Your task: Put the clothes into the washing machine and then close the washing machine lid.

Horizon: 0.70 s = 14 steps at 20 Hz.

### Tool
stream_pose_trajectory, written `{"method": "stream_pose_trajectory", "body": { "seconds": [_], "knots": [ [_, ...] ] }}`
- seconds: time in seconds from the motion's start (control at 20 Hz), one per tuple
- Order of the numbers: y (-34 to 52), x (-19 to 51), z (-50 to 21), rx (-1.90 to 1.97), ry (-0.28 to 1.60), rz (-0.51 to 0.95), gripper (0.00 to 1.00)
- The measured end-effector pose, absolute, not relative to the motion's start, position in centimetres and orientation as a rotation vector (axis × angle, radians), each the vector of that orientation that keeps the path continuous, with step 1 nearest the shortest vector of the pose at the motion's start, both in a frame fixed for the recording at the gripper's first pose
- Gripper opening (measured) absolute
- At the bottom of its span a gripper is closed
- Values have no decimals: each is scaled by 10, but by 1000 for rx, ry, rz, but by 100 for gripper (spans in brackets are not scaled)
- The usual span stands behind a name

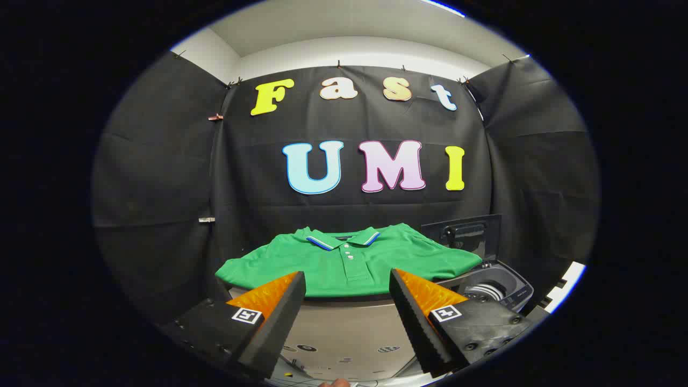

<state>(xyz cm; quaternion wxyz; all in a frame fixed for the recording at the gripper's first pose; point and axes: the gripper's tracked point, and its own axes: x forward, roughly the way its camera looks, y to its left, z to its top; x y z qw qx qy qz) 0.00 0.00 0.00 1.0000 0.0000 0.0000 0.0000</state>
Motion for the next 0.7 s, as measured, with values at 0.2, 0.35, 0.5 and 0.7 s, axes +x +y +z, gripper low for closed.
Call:
{"method": "stream_pose_trajectory", "body": {
  "seconds": [0.2,0.35,0.5,0.7],
  "knots": [
    [-2,2,0,-3,-2,-10,98],
    [-2,3,1,1,-3,-11,98],
    [-1,3,1,4,-1,-7,98],
    [0,4,-3,-7,1,-4,98]
  ]
}}
